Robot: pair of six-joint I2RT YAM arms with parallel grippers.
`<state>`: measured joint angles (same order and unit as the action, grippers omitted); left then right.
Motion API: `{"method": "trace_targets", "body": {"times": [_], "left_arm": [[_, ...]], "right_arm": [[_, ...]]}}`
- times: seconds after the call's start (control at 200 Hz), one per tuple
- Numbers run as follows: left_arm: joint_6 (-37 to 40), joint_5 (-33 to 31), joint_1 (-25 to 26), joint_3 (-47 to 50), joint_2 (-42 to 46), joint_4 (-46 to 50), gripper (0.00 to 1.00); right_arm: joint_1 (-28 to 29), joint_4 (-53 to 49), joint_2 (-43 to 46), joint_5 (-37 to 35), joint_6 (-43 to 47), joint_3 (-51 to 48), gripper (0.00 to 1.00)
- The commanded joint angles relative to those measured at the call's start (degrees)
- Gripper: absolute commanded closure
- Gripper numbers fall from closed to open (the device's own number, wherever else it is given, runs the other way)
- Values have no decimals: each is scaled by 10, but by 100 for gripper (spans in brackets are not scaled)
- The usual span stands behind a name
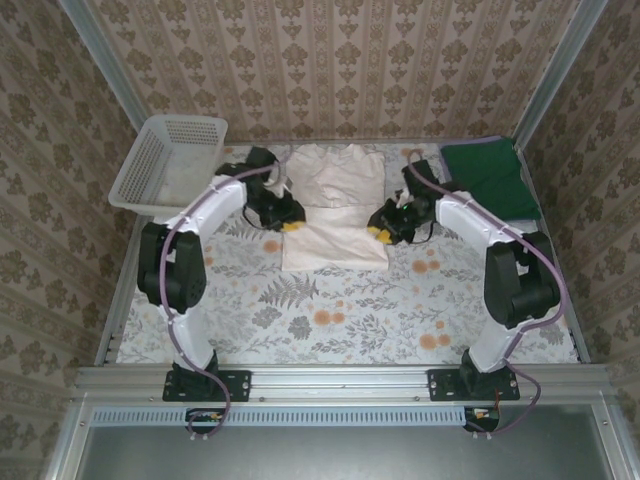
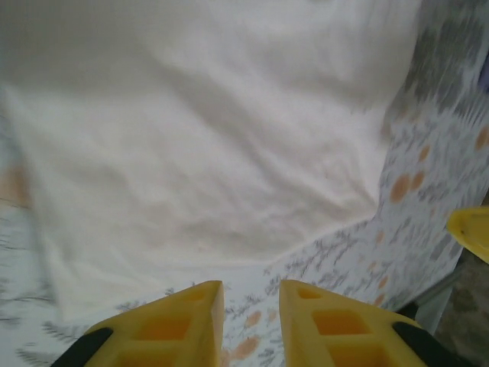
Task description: Fold and stack the t-shirts
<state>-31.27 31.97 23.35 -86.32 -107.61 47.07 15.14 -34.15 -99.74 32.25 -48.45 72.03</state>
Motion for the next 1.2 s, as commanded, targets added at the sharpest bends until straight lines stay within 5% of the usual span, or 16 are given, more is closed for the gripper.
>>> {"method": "trace_targets", "body": {"times": [0.0,0.33,0.675,0.925,1.195], "left_arm": [[-11,12,9,54,-14,-28,74],[56,-119,11,122,-64,-17,75],[105,-215,15,183,-32,29,74],[92,-191,24,263,29,35,74],[67,-153,24,248,114,91,66]], "right_arm": [[13,63,-24,3,-27,-32,71],[-14,46,-91,-53,20,-96,72],[-18,55,-50,-59,39,-194,68],[10,80,32,-48,15,-306,66],[26,3,161,-52,-10,-307,50]]}}
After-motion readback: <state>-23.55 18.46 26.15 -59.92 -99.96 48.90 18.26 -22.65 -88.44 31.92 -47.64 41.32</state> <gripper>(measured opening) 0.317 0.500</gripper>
